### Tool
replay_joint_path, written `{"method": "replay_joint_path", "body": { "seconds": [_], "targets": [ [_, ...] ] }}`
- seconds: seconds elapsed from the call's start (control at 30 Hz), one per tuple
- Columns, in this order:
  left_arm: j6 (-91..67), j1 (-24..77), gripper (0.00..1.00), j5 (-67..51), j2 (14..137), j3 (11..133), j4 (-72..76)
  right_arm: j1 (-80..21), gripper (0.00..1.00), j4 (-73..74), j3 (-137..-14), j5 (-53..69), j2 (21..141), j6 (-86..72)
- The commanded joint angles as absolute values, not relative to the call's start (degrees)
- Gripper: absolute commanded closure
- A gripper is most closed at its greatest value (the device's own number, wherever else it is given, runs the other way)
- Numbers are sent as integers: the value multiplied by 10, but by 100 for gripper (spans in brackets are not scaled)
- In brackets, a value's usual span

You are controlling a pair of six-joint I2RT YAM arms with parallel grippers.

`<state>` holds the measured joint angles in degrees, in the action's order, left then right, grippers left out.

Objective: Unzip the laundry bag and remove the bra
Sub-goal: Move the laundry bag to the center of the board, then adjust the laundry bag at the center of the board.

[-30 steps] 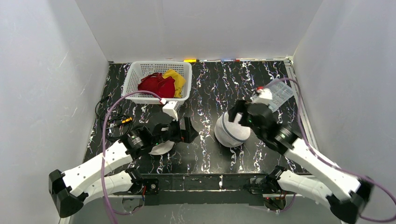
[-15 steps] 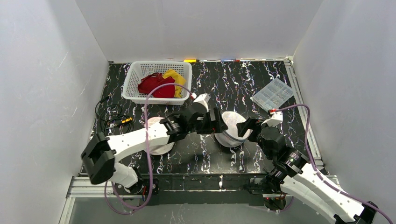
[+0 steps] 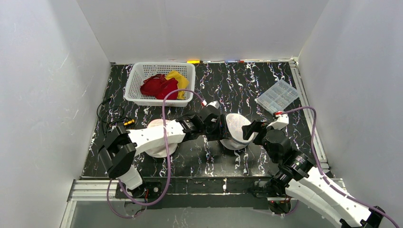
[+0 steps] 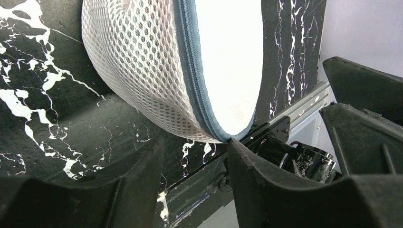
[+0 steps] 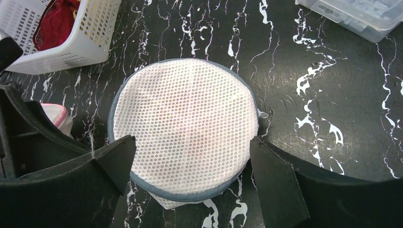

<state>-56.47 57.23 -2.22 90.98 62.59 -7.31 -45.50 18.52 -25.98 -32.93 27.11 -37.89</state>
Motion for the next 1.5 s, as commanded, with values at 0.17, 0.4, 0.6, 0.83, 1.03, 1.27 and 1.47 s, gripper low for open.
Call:
{"method": "replay_joint_path", "body": {
  "seconds": [0.17, 0.4, 0.6, 0.83, 1.03, 1.27, 1.47],
  "targets": [
    [-540, 569, 47, -8, 912, 670, -127, -457, 3, 183, -287, -312, 291, -367],
    [-566, 569, 34, -14, 923, 686, -140, -457, 2, 177, -292, -316, 290, -370],
    [-577, 569, 50, -8, 951, 702, -142, -457, 3, 179, -302, -314, 293, -367],
    [-501, 560, 100, 24, 945, 722, -172, -457, 1, 161, -301, -286, 291, -358],
    [-392, 517, 100, -121, 878, 672, -118, -457, 1, 172, -356, -275, 334, -303],
    [-326, 405, 100, -339, 804, 639, -125, -455, 1, 191, -447, -194, 396, -239],
    [-263, 360, 100, -520, 807, 675, -160, -450, 1, 182, -450, -115, 406, -222]
  ]
}}
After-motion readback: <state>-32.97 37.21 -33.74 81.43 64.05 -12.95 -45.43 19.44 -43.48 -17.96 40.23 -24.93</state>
